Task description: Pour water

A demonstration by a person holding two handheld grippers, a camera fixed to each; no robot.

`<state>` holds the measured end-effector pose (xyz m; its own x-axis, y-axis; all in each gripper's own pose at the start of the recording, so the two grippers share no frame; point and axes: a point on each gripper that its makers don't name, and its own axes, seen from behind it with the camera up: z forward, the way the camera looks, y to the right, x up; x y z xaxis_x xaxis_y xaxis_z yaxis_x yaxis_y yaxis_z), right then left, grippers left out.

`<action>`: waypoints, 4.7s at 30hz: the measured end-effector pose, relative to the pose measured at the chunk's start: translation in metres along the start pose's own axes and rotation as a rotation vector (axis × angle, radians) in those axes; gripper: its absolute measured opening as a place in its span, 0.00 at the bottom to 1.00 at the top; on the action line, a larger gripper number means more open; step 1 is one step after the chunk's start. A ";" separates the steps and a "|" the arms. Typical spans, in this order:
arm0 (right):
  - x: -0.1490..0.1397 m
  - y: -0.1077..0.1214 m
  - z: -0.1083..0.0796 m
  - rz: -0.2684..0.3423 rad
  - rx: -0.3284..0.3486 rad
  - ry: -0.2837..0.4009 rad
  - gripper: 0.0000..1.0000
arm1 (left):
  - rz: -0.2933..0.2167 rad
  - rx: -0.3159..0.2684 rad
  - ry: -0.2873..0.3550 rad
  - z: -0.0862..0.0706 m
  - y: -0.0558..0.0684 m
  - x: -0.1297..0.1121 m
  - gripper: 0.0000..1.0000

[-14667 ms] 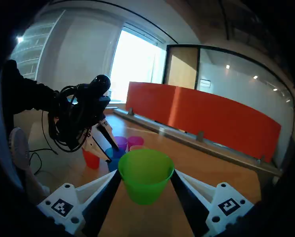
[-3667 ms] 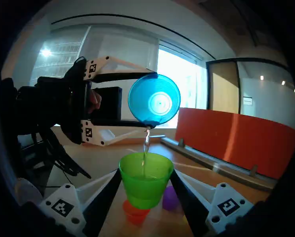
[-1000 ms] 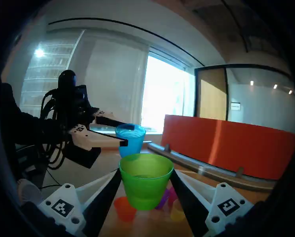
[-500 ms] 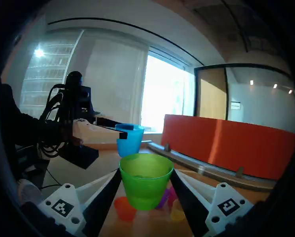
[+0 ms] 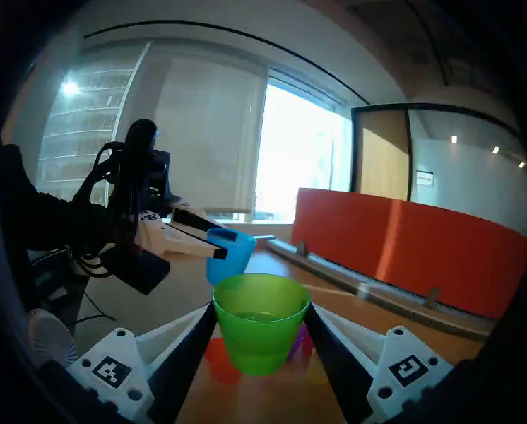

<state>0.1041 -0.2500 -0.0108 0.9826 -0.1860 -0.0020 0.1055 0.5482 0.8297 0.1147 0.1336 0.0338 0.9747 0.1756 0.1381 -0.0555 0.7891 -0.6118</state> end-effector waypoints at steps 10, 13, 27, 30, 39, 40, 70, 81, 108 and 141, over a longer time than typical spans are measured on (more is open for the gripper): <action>-0.037 0.004 0.001 0.014 0.013 -0.099 0.91 | -0.024 0.017 -0.133 0.010 -0.010 -0.052 0.87; -0.047 0.005 0.002 0.019 0.019 -0.127 0.91 | -0.030 0.020 -0.170 0.013 -0.012 -0.066 0.87; -0.097 0.009 0.006 0.030 0.036 -0.264 0.91 | -0.021 0.015 -0.302 0.022 -0.012 -0.115 0.87; -0.106 0.010 0.008 0.035 0.038 -0.286 0.91 | -0.018 0.013 -0.319 0.022 -0.012 -0.122 0.88; -0.130 0.011 0.011 0.044 0.041 -0.346 0.91 | -0.009 -0.004 -0.372 0.023 -0.010 -0.144 0.88; -0.133 0.011 0.012 0.046 0.041 -0.349 0.91 | -0.011 -0.005 -0.376 0.024 -0.009 -0.146 0.88; -0.173 0.016 0.021 0.067 0.032 -0.423 0.91 | -0.029 -0.037 -0.411 0.025 -0.007 -0.176 0.88; -0.186 0.015 0.021 0.056 0.026 -0.453 0.91 | 0.009 -0.039 -0.422 0.017 -0.009 -0.182 0.88; -0.187 0.014 0.012 0.100 0.008 -0.456 0.99 | 0.042 -0.085 -0.491 0.011 0.002 -0.195 1.00; -0.146 0.029 -0.084 0.103 -0.271 -0.267 0.99 | -0.049 0.164 -0.203 -0.061 -0.013 -0.138 1.00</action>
<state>-0.0239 -0.1386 -0.0335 0.9193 -0.3052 0.2485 0.0804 0.7638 0.6404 -0.0060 0.0637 -0.0247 0.9148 0.2361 0.3278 -0.0596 0.8815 -0.4684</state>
